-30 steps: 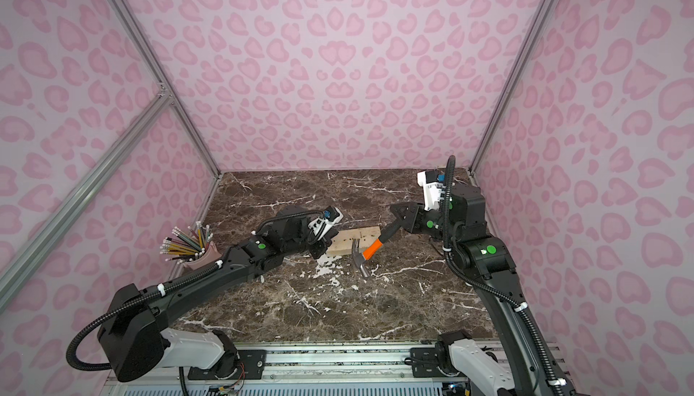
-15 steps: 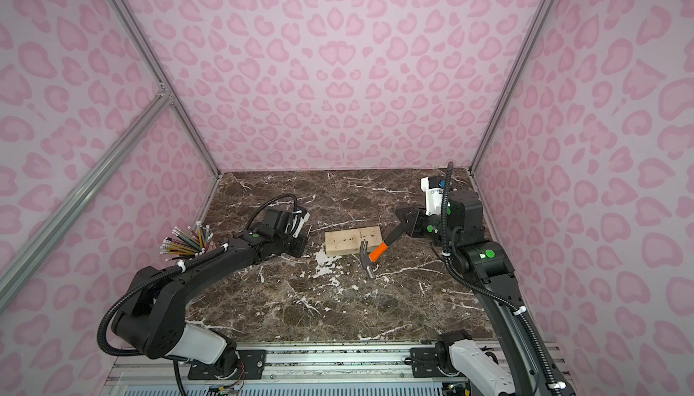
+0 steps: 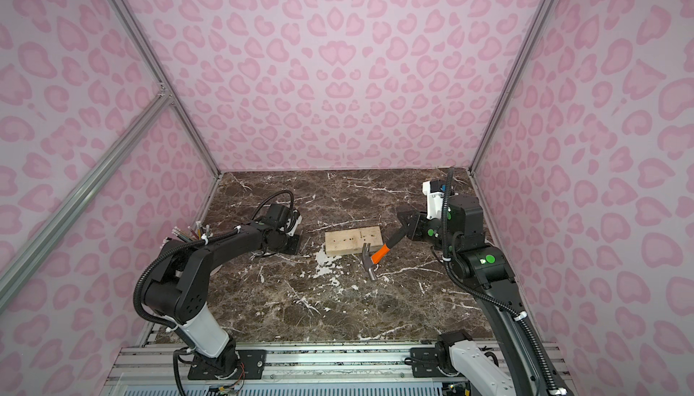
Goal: Use a claw hammer to pull out a nail
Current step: Place the nail at the center of the board.
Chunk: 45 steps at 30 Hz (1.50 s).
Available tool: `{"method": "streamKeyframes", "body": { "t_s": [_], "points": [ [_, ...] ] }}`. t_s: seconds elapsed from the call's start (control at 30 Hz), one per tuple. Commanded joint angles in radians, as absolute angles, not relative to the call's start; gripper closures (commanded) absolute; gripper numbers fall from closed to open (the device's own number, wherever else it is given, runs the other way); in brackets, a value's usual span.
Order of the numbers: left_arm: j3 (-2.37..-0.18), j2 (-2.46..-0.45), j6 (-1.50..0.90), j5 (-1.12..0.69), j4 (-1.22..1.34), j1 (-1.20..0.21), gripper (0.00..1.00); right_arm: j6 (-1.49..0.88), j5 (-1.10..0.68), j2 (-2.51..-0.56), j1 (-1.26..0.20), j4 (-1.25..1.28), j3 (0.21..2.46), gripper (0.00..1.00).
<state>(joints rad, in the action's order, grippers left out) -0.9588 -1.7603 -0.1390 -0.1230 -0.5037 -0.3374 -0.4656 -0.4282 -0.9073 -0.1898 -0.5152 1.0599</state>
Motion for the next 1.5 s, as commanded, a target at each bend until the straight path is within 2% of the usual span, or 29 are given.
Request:
{"method": "streamKeyframes", "body": {
  "t_s": [0.0,0.13,0.4,0.8,1.1,1.47],
  "points": [
    [-0.967,-1.775,-0.138,-0.138,-0.511,-0.335,0.95,-0.493,-0.437,-0.900,-0.191,-0.435,1.060,1.00],
    [-0.969,-1.784,-0.138,-0.133,-0.515,-0.333,0.93,-0.494,-0.436,-0.901,-0.192,-0.430,1.052,1.00],
    [-0.988,-1.781,-0.139,-0.118,-0.525,-0.332,0.81,-0.493,-0.431,-0.907,-0.190,-0.432,1.063,1.00],
    [-1.091,-1.712,-0.151,-0.153,-0.525,-0.355,0.79,-0.420,-0.321,-0.928,-0.192,-0.499,1.104,1.00],
    [-1.347,-1.940,-0.153,-0.161,-0.505,-0.463,0.78,-0.370,-0.151,-0.940,-0.300,-0.534,1.083,1.00],
    [-1.581,-2.149,-0.139,-0.152,-0.529,-0.546,0.78,-0.400,-0.124,-0.924,-0.319,-0.515,1.051,1.00]
  ]
}}
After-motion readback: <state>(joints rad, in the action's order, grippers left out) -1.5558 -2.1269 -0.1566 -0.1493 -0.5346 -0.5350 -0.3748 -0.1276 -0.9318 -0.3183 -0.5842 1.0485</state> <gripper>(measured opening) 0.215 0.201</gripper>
